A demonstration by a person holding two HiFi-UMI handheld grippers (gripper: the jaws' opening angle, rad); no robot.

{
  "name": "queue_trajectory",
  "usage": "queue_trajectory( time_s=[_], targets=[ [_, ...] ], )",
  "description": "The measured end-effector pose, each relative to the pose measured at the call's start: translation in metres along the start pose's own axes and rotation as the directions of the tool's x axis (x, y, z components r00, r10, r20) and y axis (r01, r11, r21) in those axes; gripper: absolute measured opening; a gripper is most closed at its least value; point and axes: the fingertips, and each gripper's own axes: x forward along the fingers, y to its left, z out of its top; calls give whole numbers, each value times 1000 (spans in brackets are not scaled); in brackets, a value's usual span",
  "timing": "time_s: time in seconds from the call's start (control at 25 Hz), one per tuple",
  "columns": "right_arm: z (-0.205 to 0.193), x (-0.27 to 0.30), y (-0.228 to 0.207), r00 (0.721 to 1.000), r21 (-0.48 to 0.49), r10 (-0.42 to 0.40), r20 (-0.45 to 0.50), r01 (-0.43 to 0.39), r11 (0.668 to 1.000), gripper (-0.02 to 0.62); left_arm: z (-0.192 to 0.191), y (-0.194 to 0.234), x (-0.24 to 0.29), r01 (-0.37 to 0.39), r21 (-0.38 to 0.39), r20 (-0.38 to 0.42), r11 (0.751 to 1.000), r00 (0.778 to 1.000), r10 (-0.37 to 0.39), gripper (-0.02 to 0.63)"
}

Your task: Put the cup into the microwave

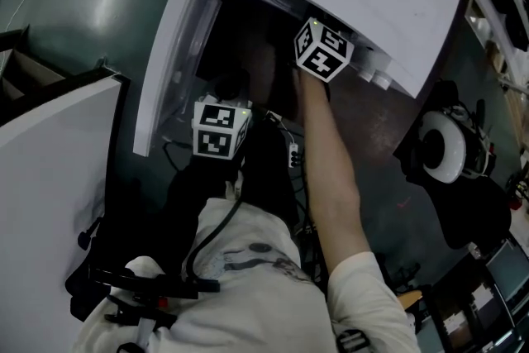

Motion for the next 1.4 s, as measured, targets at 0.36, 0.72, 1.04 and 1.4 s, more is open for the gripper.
queue_trajectory(
  time_s=[0.36, 0.72, 1.04, 1.4],
  targets=[
    [-25, -71, 30, 993, -81, 114, -27, -116, 990, 53, 13, -10, -9, -10, 35, 55, 999, 998, 8, -2],
    [-17, -193, 45, 989, -146, 149, 16, -146, 978, 2, 64, -48, -50, 18, 136, 281, 991, 958, -56, -2],
    [5, -271, 39, 991, -91, 70, 111, -60, 994, 2, 83, -89, -97, 93, 252, 377, 963, 907, -186, -2],
    [-15, -331, 10, 989, -89, 26, 148, -13, 996, 2, 48, -126, -113, 137, 302, 395, 944, 883, -254, -2]
  ],
)
